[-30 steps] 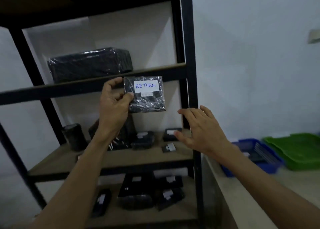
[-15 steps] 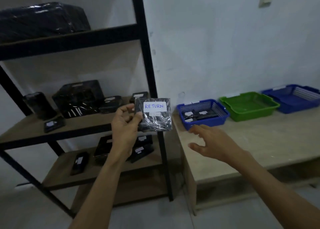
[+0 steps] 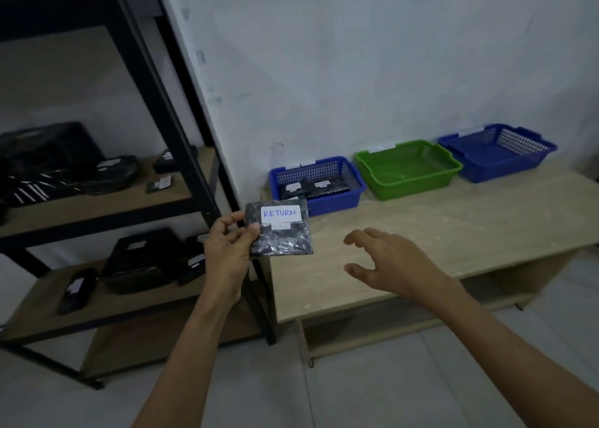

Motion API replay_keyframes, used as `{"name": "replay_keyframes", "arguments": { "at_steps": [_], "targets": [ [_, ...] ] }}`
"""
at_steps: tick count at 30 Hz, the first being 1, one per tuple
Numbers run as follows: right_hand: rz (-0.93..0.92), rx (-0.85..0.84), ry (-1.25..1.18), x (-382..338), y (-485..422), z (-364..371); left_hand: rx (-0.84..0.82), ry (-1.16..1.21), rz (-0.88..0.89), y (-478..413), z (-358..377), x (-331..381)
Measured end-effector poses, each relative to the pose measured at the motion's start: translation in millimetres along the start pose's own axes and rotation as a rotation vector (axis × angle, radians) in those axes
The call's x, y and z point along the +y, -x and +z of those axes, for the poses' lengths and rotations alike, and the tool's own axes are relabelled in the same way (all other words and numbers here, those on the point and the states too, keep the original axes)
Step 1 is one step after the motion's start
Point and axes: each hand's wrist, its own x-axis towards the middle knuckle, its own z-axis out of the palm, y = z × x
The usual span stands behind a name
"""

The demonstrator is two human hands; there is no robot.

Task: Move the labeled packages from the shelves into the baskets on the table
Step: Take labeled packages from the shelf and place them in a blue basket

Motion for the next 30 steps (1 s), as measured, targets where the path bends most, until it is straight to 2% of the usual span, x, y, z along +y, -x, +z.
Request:
{"name": "replay_keyframes", "arguments": {
  "at_steps": [8, 12, 16, 20, 26, 30],
  "targets": [
    [0.058, -0.077, -0.048, 85, -76, 43, 0.022, -0.074, -0.138, -90, 58, -79],
    [0.078, -0.151, -0.07, 116, -119, 63, 0.024, -0.072, -0.221, -145, 92, -104],
    [0.105, -0.154, -0.118, 150, -165, 81, 0.063, -0.078, -0.272, -194, 128, -119],
    [0.104, -0.248, -0.141, 183, -198, 102, 0.08, -0.094, -0.332, -234, 158, -146],
    [0.009, -0.315, -0.193, 239, -257, 129, 0.195, -0.148, -0.41, -291, 200, -187],
    [-0.091, -0.247, -0.192, 267, -293, 153, 0.191, -0.238, -0.442, -331, 231, -217]
  ]
}}
